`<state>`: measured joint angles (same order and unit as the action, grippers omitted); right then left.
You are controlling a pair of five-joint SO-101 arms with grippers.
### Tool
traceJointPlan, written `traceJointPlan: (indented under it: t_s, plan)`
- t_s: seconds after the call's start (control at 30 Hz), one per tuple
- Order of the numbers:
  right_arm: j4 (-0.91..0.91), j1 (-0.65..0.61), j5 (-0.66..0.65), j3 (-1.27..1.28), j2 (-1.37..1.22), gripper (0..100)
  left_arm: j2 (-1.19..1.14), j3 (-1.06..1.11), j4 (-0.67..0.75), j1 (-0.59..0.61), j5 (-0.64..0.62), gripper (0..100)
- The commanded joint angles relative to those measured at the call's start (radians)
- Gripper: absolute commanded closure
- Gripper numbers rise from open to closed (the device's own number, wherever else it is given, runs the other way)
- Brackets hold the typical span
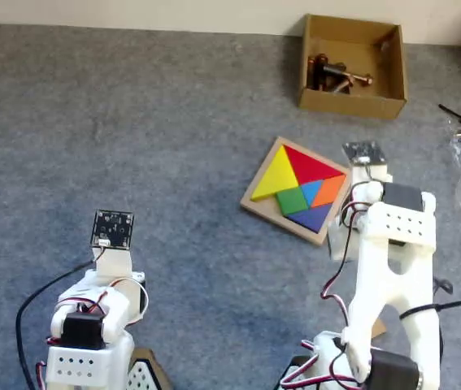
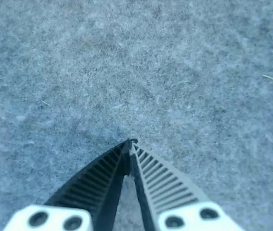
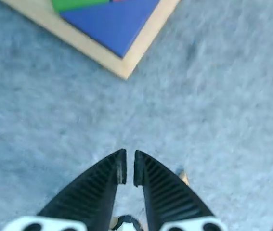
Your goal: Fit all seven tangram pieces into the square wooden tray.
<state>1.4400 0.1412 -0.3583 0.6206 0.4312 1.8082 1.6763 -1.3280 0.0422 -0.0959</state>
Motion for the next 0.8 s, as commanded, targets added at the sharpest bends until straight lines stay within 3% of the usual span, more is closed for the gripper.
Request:
traceJointPlan:
  t_s: [0.0, 0.23, 0.5, 0.77]
  plan:
    - [0.028, 0.056, 0.014, -0.025, 0.047, 96.0, 0.007, 0.019, 0.003, -0.016, -0.008, 99]
    - [0.007, 0.147, 0.015, 0.104, 0.051, 87.6, 0.007, 0.019, 0.003, -0.016, -0.008, 99]
    - [-0.068, 0.289, -0.006, 0.236, 0.051, 87.4, 0.007, 0.019, 0.003, -0.016, -0.008, 99]
    - [-0.079, 0.418, -0.157, 0.309, 0.051, 87.2, 0.007, 0.019, 0.003, -0.016, -0.008, 99]
